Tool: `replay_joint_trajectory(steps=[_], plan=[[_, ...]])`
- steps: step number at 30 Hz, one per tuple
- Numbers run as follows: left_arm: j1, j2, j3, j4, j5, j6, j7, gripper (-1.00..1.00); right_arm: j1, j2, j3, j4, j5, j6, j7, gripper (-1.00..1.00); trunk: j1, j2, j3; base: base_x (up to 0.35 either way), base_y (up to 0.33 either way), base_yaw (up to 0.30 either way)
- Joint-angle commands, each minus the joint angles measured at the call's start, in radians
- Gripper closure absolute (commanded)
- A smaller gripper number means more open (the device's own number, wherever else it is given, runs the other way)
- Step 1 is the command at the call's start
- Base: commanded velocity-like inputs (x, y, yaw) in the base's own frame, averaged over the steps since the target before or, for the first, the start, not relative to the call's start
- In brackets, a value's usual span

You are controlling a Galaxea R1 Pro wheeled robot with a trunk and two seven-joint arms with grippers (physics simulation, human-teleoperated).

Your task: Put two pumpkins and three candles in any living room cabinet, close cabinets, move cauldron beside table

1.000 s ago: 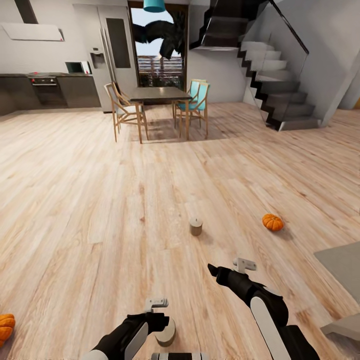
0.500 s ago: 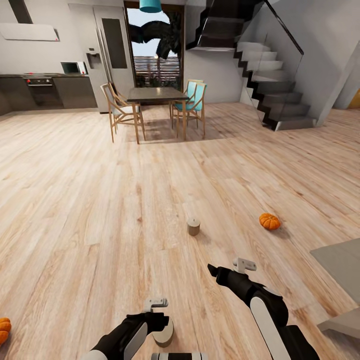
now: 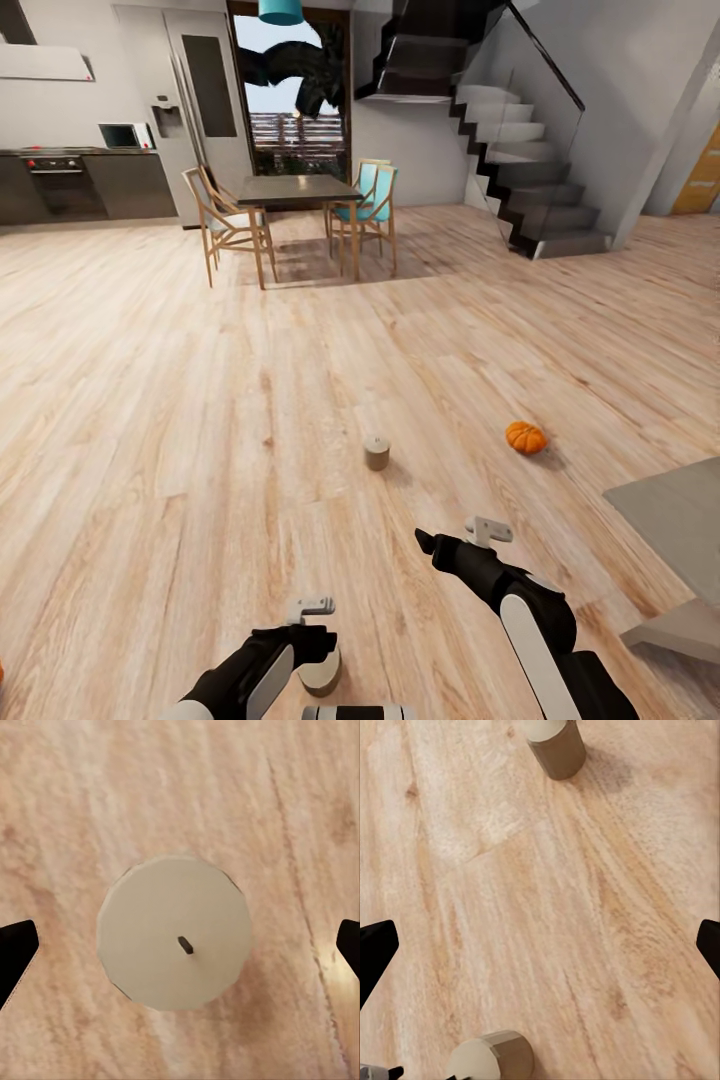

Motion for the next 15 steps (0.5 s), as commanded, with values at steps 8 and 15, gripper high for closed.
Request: replay_joint_trajectory(steps=[8,15], plan=[[0.0,0.002,-0.014,-0.002,0.01,0.004,0.008,-1.0,-0.001,0.0,0.001,-0.001,-0.011,0.002,-0.01,-1.0,0.0,0.0,-0.001,0.0,0.06,-0.01],[0.0,0.003,-0.015,-0.002,0.009,0.004,0.008,-1.0,-0.001,0.0,0.0,-0.001,-0.011,0.002,-0.01,-1.0,0.0,0.0,-0.001,0.0,0.004,-0.001]])
